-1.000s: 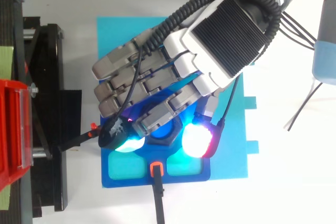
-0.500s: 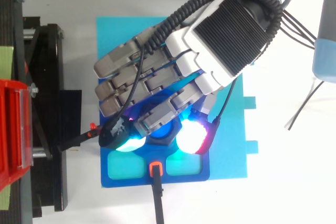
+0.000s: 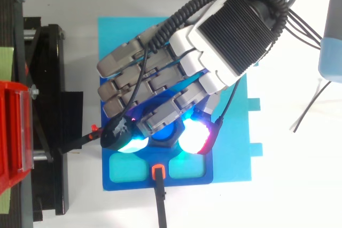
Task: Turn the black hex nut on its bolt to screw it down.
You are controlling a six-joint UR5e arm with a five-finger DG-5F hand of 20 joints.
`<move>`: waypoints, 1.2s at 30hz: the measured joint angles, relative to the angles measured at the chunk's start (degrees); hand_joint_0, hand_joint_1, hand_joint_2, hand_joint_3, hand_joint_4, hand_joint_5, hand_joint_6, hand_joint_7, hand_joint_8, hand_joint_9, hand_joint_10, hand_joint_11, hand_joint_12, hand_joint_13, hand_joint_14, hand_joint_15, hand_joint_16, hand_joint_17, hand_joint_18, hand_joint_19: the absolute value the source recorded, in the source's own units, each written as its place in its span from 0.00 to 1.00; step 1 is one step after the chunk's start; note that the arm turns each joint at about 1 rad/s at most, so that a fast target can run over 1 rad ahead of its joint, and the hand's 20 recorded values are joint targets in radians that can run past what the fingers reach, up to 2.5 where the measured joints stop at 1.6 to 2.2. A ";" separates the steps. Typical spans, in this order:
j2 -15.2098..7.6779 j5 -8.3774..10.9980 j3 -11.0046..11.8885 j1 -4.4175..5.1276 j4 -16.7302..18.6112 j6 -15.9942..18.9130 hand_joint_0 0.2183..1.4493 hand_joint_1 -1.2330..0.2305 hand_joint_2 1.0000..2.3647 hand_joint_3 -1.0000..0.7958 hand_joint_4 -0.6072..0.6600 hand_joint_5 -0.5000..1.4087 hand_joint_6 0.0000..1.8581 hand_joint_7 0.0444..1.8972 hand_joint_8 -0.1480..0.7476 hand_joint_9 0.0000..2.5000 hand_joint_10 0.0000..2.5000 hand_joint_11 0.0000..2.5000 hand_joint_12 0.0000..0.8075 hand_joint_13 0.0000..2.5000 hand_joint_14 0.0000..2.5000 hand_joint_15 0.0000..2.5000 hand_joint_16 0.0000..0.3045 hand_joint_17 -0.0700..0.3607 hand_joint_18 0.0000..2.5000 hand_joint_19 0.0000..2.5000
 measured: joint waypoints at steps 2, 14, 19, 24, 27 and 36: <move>0.00 -0.01 0.00 0.00 -0.09 -0.21 0.31 0.38 0.01 0.38 0.62 0.19 0.31 0.53 0.45 0.23 0.00 0.15 0.32 0.23 0.00 0.08 0.14 0.39 0.21 0.13; 0.02 0.05 -0.01 0.08 0.07 -0.37 0.21 0.42 0.00 0.28 0.68 0.19 0.27 0.57 0.48 0.23 0.00 0.15 0.36 0.23 0.00 0.08 0.17 0.43 0.22 0.13; 0.07 0.01 0.28 0.23 0.07 0.11 0.15 0.47 0.00 0.28 0.67 0.16 0.27 0.46 0.50 0.21 0.00 0.13 0.42 0.22 0.00 0.07 0.20 0.47 0.21 0.12; 0.08 -0.01 1.30 0.25 -0.26 1.96 0.07 0.52 0.00 0.28 0.63 0.15 0.27 0.39 0.51 0.18 0.00 0.09 0.47 0.21 0.00 0.07 0.23 0.53 0.19 0.12; 0.15 -0.04 1.72 0.26 -0.33 3.26 0.06 0.51 0.00 0.28 0.61 0.14 0.27 0.36 0.50 0.17 0.00 0.08 0.47 0.19 0.00 0.07 0.23 0.53 0.17 0.11; 1.54 -1.49 3.48 0.05 -1.20 4.55 0.07 0.54 0.00 0.28 0.59 0.13 0.27 0.33 0.49 0.14 0.00 0.05 0.46 0.16 0.00 0.04 0.23 0.52 0.14 0.11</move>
